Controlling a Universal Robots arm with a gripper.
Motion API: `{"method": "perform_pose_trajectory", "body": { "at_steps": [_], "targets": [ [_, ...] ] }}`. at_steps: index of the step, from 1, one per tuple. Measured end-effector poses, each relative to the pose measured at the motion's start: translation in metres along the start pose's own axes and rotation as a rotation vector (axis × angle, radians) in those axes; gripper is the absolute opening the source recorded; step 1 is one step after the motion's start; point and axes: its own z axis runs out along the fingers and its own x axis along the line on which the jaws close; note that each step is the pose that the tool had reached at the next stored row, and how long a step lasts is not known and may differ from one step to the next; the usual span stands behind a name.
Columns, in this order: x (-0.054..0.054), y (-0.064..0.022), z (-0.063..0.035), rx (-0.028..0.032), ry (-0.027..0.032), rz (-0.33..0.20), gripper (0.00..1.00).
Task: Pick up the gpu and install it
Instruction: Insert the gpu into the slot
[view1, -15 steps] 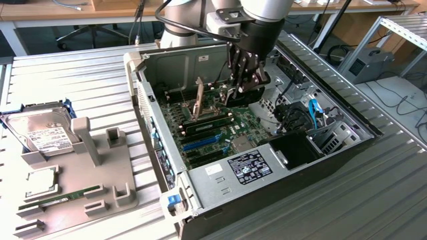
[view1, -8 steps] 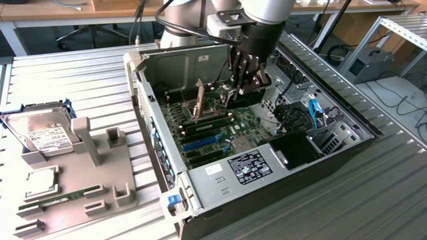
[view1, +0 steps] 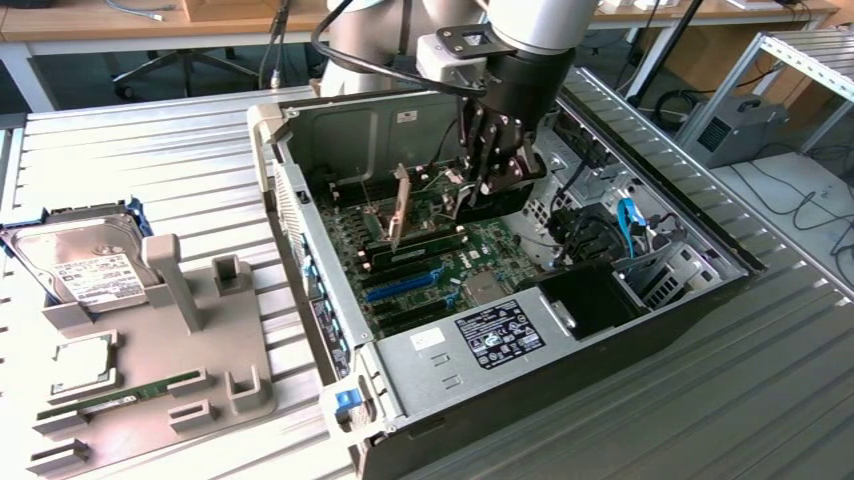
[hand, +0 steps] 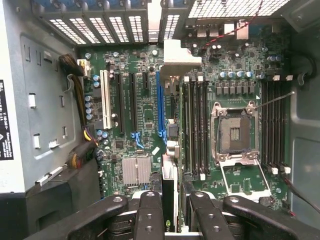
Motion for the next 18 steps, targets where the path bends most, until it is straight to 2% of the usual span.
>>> {"method": "perform_pose_trajectory", "body": {
  "at_steps": [18],
  "targets": [
    [0.0040,0.0018,0.0034,0.0000,0.0001,0.000,0.26]
  ]
}}
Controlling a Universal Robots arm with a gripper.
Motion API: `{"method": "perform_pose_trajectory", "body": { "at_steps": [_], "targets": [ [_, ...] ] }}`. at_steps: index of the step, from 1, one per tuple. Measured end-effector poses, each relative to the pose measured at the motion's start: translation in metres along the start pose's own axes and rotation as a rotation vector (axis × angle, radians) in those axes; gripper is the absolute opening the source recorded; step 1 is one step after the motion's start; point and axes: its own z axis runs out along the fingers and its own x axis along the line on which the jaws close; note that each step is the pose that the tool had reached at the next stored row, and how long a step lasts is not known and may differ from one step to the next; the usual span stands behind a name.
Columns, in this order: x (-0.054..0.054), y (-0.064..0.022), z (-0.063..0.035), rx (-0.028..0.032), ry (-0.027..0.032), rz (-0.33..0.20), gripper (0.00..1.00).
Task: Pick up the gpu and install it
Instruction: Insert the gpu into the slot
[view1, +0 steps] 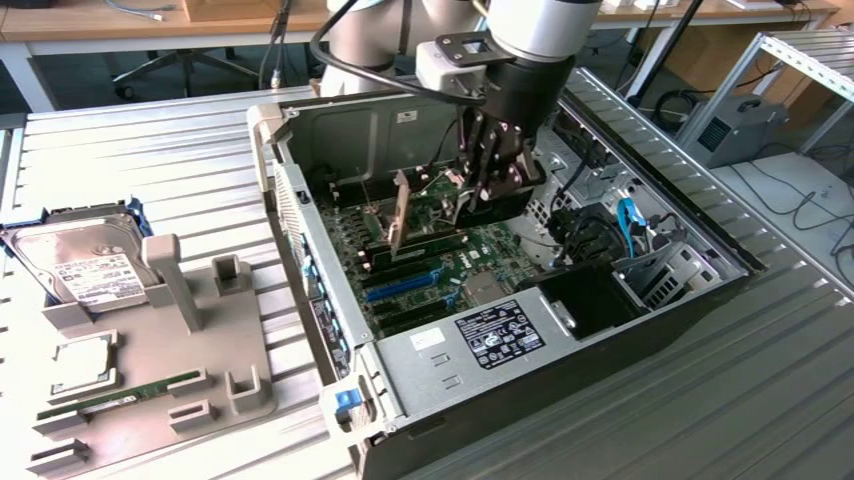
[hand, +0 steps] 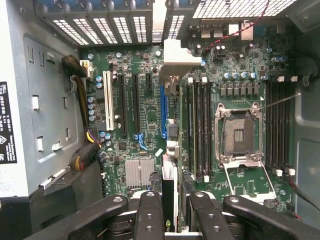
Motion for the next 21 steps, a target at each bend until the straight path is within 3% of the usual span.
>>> {"method": "perform_pose_trajectory", "body": {
  "at_steps": [21],
  "targets": [
    [0.0027,0.0000,0.0044,0.0000,0.0000,0.000,0.26]
  ]
}}
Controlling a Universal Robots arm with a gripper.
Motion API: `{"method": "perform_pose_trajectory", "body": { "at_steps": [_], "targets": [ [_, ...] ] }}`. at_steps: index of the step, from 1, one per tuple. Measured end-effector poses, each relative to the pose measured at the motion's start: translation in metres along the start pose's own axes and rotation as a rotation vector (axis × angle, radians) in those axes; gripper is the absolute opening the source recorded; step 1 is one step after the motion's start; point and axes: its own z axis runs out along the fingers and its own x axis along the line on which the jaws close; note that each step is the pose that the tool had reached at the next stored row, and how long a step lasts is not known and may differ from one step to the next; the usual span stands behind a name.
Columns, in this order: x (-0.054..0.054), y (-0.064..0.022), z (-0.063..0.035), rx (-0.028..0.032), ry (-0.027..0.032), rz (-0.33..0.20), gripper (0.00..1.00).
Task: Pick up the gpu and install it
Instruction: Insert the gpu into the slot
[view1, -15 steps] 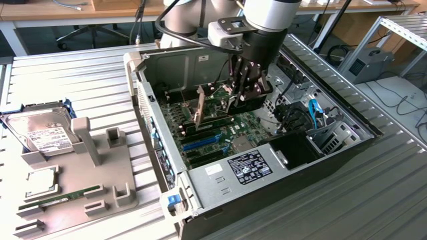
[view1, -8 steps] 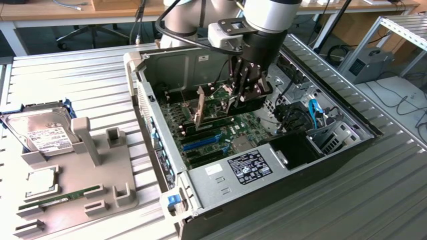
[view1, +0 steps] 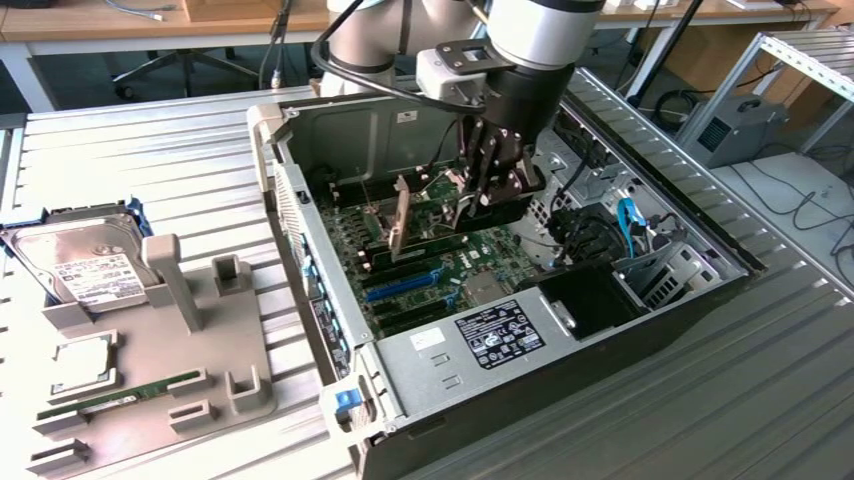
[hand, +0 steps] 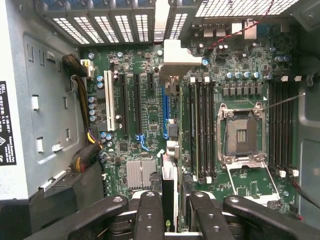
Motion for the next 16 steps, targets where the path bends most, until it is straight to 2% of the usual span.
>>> {"method": "perform_pose_trajectory", "body": {
  "at_steps": [16],
  "targets": [
    [0.0027,-0.0001,0.0037,0.0000,-0.0001,0.000,0.26]
  ]
}}
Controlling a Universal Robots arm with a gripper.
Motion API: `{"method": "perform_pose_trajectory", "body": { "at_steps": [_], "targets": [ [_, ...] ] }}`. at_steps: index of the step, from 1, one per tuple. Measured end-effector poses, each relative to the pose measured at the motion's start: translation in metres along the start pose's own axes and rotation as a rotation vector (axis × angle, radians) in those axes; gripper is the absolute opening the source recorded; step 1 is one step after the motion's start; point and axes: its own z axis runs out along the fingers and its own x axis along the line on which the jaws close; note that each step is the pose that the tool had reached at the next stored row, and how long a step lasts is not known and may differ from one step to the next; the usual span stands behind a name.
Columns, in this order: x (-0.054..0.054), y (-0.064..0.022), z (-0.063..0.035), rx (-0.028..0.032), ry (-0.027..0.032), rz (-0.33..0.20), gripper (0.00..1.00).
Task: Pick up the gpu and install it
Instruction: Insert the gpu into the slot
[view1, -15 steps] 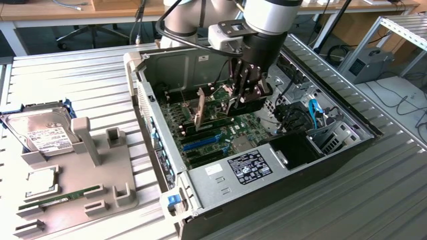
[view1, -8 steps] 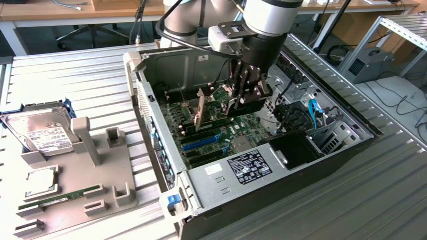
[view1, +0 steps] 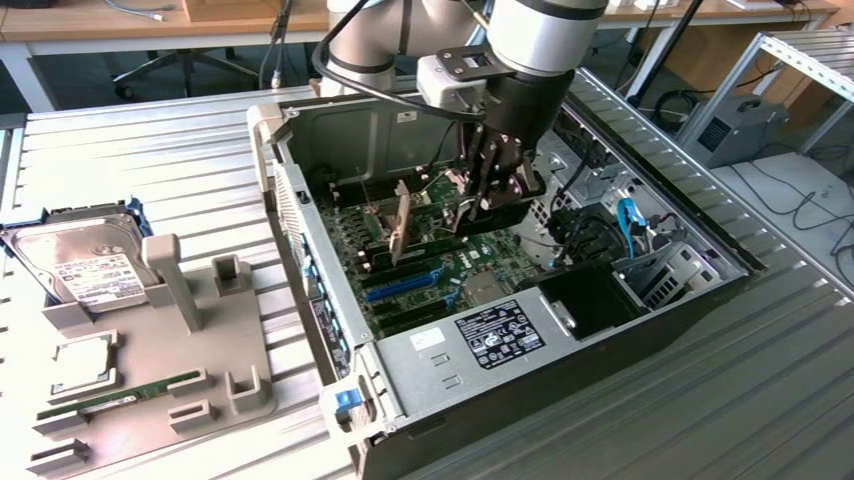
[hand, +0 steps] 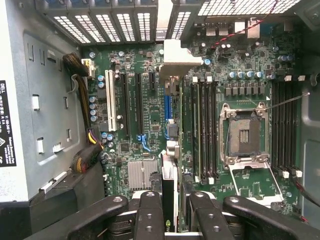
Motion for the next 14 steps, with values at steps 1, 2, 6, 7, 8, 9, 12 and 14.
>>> {"method": "perform_pose_trajectory", "body": {
  "at_steps": [1,2,6,7,8,9,12,14],
  "targets": [
    [0.0002,0.0000,0.0002,0.0000,0.0000,0.000,0.26],
    [0.0003,0.0000,0.0004,0.0000,0.0000,0.000,0.26],
    [0.0010,0.0000,0.0013,-0.0001,0.0001,0.000,0.26],
    [0.0011,0.0000,0.0015,0.0000,0.0000,0.000,0.26],
    [0.0013,0.0000,0.0017,0.0000,0.0000,0.000,0.26],
    [0.0014,0.0000,0.0019,0.0000,0.0001,0.000,0.26],
    [0.0020,0.0000,0.0026,0.0000,0.0000,0.000,0.26],
    [0.0023,0.0000,0.0030,0.0000,0.0001,0.000,0.26]
  ]
}}
